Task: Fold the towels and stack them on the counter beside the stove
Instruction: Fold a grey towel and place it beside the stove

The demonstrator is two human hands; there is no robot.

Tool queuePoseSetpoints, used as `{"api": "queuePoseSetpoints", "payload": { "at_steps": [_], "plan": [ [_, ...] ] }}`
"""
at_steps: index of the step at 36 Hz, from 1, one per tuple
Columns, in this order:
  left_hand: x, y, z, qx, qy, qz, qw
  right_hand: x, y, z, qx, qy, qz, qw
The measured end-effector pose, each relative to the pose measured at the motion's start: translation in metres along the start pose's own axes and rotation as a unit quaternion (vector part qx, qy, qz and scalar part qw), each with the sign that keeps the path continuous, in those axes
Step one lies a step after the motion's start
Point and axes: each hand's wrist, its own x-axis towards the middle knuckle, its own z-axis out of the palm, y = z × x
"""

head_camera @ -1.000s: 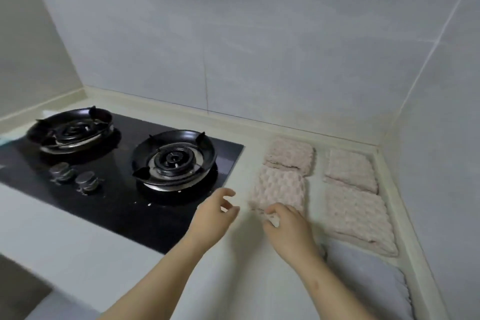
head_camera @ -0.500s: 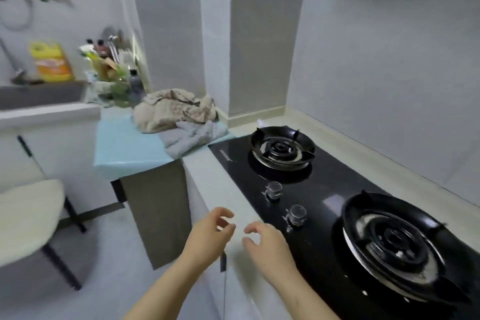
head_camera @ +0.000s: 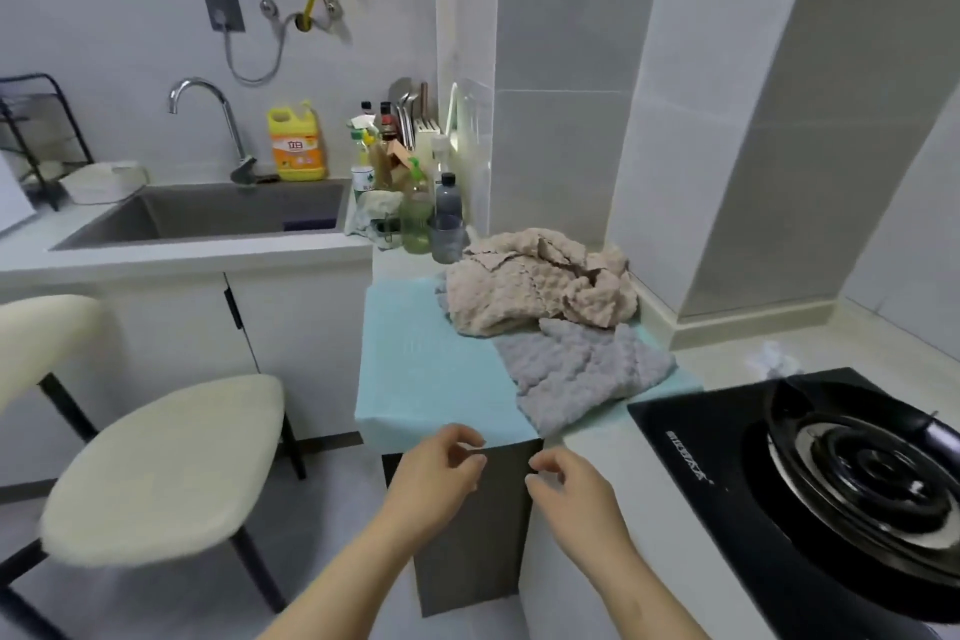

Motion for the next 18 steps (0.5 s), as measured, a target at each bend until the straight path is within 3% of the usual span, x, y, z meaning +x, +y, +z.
{"api": "queuePoseSetpoints", "payload": {
  "at_steps": [5, 13, 18],
  "plan": [
    [0.065, -0.004, -0.007, -0.019, 0.019, -0.02, 0.999, 0.08, -0.004, 0.005, -0.014, -0.003, -0.002, 1.0],
    [0.151, -0.003, -0.009, -0.004, 0.002, -0.068, 0.998, 0.172, -0.007, 0.011, -0.188, -0.012, 0.002, 0.982],
    [0.178, -0.012, -0.002, -0.11, -0.029, -0.137, 0.984, 0.197, 0.004, 0.018, -0.216, -0.057, 0.021, 0.974]
  ]
}}
